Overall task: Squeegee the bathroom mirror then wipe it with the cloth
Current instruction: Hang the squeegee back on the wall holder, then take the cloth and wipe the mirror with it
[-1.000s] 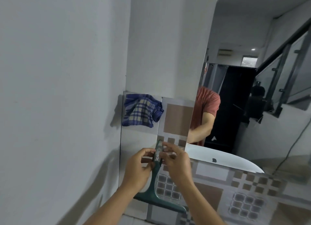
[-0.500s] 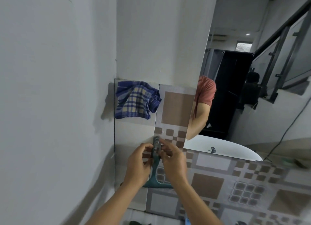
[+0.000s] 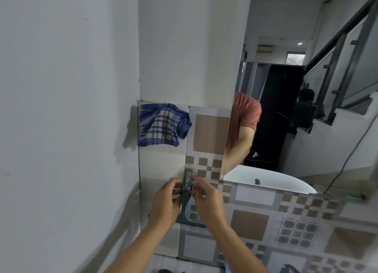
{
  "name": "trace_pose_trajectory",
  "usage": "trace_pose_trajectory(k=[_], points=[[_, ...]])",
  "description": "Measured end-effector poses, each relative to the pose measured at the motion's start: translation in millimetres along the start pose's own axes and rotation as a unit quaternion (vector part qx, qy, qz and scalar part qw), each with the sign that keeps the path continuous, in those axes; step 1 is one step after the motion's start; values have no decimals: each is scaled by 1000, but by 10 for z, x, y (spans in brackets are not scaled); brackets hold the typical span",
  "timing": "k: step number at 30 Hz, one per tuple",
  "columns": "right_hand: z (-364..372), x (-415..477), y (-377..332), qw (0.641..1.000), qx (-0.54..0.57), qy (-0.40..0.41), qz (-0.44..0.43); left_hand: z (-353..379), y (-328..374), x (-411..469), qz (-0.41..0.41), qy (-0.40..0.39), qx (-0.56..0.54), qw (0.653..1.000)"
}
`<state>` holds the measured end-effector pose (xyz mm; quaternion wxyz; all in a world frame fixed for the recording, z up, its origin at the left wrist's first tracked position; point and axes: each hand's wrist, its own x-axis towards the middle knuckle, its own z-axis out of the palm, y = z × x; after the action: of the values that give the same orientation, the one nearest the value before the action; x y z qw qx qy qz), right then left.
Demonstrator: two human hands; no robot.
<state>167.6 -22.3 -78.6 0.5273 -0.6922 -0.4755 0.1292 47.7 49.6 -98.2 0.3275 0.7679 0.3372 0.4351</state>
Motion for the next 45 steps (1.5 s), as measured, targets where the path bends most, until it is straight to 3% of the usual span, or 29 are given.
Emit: trace_pose_trajectory(k=[4, 8, 12, 15, 19, 23, 32, 37, 45], points=[[-155, -45, -273, 997, -56, 6, -53, -251, 148, -47, 22, 54, 56, 997], [-334, 7, -803, 981, -68, 86, -162, -707, 634, -41, 110, 143, 85, 980], [-476, 187, -1428, 964, -78, 121, -221, -1101, 1208, 182, 259, 201, 192, 925], [-516, 404, -1770, 963, -121, 82, -228, -1343, 1522, 482, 286, 235, 269, 889], [-505, 680, -1951, 959, -198, 24, -199, -1502, 1635, 907, 227, 151, 353, 895], [-502, 827, -1985, 960, -209, 16, -184, -1537, 1610, 1112, 182, 66, 414, 889], [-517, 1011, -2047, 947, -269, -7, -177, -1518, 1584, 1223, 158, 97, 428, 885], [-625, 960, -2074, 946, -246, 6, -210, -1497, 1633, 1212, 186, 103, 465, 859], [-939, 748, -2107, 945, -202, 5, -258, -1644, 1986, 1051, 244, 67, 361, 897]])
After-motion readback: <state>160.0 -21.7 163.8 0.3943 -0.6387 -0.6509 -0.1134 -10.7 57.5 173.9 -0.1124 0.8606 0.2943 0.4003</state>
